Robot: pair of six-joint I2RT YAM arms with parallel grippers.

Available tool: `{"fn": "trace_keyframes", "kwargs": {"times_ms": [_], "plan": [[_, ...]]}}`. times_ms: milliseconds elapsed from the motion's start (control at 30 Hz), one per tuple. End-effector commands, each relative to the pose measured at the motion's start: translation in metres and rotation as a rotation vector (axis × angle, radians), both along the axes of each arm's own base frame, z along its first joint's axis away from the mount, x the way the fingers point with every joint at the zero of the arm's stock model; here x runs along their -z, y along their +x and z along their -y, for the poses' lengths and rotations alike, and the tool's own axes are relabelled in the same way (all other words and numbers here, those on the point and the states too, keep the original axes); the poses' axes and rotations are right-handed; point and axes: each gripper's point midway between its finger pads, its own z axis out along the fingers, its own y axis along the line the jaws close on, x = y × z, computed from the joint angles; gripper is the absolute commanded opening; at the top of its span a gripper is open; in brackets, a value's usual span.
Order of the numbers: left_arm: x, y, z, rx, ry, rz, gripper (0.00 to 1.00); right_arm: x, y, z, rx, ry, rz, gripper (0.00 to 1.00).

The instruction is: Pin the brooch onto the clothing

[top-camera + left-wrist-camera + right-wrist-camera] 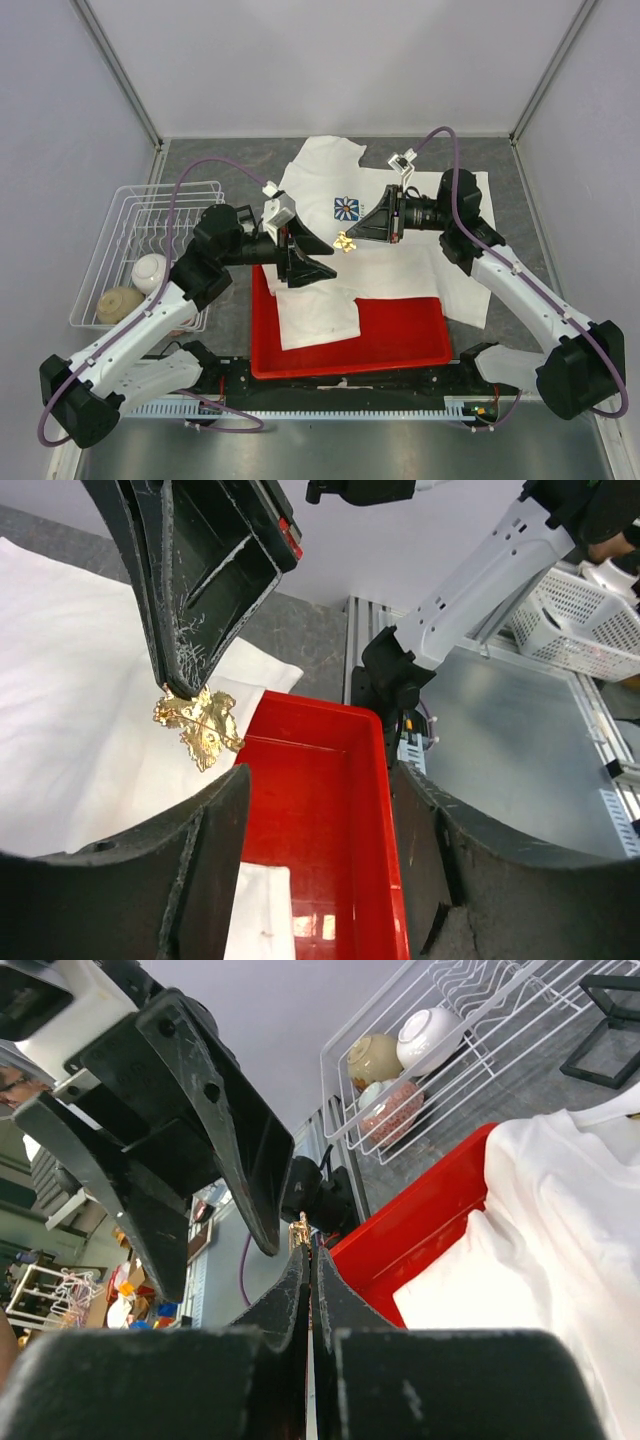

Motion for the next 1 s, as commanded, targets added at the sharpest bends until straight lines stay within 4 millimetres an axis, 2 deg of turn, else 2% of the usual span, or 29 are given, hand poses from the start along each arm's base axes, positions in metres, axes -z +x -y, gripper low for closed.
{"fn": "trace_keyframes", "kwargs": {"times_ms": [0,133,200,367,500,700,967], "plan": [[-0.013,0.001,0.004,-0.006,-0.066,-0.04,0.65,-0.02,-0.008,-0.004,-0.023,0.066,0.051,0.0],[-0.01,0.017,0.003,-0.076,-0.083,-0.104,0.61,-0.019,-0.019,-0.006,-0.069,0.069,0.064,0.0],[-0.005,0.018,0.003,-0.074,-0.08,-0.131,0.61,-0.019,-0.023,-0.006,-0.077,0.067,0.075,0.0],[0.001,0.024,0.002,-0.098,-0.068,-0.159,0.56,-0.018,-0.026,-0.006,-0.085,0.057,0.083,0.0],[0.006,0.038,-0.009,-0.167,-0.061,-0.187,0.57,-0.014,-0.026,-0.006,-0.084,0.038,0.095,0.0],[0.006,0.037,-0.022,-0.176,-0.043,-0.167,0.66,-0.01,-0.027,-0.005,-0.079,0.019,0.094,0.0],[0.01,0.026,-0.01,-0.055,-0.045,-0.213,0.67,-0.018,-0.024,-0.009,-0.077,0.053,0.076,0.0]]}}
